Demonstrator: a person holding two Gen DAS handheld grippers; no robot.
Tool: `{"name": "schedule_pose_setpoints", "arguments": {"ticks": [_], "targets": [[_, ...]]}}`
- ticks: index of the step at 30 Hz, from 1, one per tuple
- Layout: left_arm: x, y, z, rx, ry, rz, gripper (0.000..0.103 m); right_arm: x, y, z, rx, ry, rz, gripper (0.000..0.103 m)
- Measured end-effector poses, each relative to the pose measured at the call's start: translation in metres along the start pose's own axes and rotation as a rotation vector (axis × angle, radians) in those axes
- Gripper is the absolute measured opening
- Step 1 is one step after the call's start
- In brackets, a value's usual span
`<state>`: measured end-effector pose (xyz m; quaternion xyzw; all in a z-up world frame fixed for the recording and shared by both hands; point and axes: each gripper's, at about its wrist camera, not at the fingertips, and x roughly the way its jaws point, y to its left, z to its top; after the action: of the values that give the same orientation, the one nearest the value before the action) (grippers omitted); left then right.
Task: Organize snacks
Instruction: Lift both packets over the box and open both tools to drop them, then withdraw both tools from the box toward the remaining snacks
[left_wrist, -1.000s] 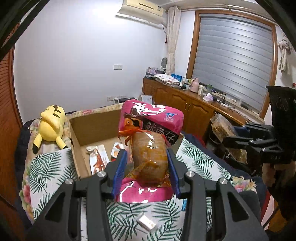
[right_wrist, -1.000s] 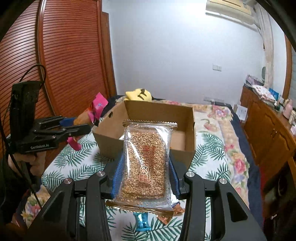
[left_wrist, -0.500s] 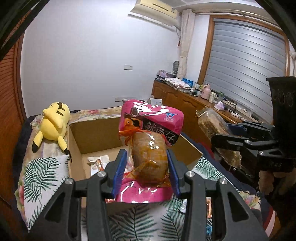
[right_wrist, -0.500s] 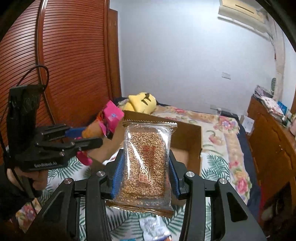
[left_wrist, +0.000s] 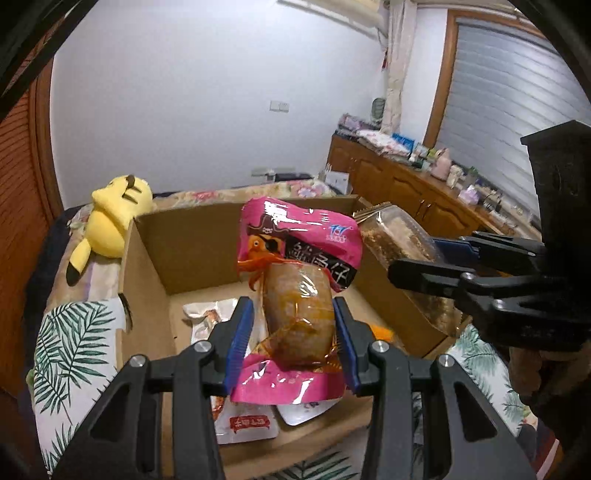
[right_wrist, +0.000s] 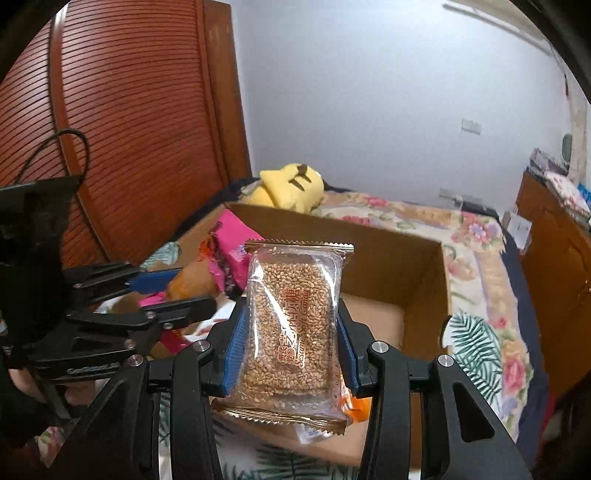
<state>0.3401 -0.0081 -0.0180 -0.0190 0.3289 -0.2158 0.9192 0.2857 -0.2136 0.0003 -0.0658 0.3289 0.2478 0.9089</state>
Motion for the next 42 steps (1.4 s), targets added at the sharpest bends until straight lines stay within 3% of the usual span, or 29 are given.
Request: {"name": "schedule_pose_setpoints", "arguments": {"ticks": [9,19,24,26,35,37,39,42], "targets": [[0.029,0.002,-0.008,-0.008,0.054,0.045,0.043,0.042,-0.022,-0.021,0.055,0.040,-0.002,0.043],[0.037,0.002,-0.017,-0.004,0.072,0.083,0.045,0.055,-0.031,-0.029,0.093,0.071,0.000,0.045],[0.034,0.002,-0.016,-0.006,0.056,0.072,0.060,0.057,-0.028,-0.033,0.099,0.080,0.006,0.048],[0.030,0.002,-0.016,0.002,0.049,0.081,0.060,0.055,-0.028,-0.033,0.108,0.081,0.008,0.048],[-0.007,-0.010,-0.020,0.021,-0.004,0.086,0.063,0.010,-0.023,-0.031,0.142,0.010,0.021,0.051],[-0.019,-0.016,-0.022,0.035,-0.025,0.086,0.072,-0.007,-0.020,-0.034,0.147,-0.015,0.017,0.051],[-0.030,-0.022,-0.026,0.046,-0.047,0.085,0.088,-0.027,-0.015,-0.041,0.149,-0.040,0.013,0.051],[-0.046,-0.029,-0.033,0.065,-0.053,0.085,0.089,-0.050,-0.008,-0.053,0.155,-0.061,0.003,0.051]]}}
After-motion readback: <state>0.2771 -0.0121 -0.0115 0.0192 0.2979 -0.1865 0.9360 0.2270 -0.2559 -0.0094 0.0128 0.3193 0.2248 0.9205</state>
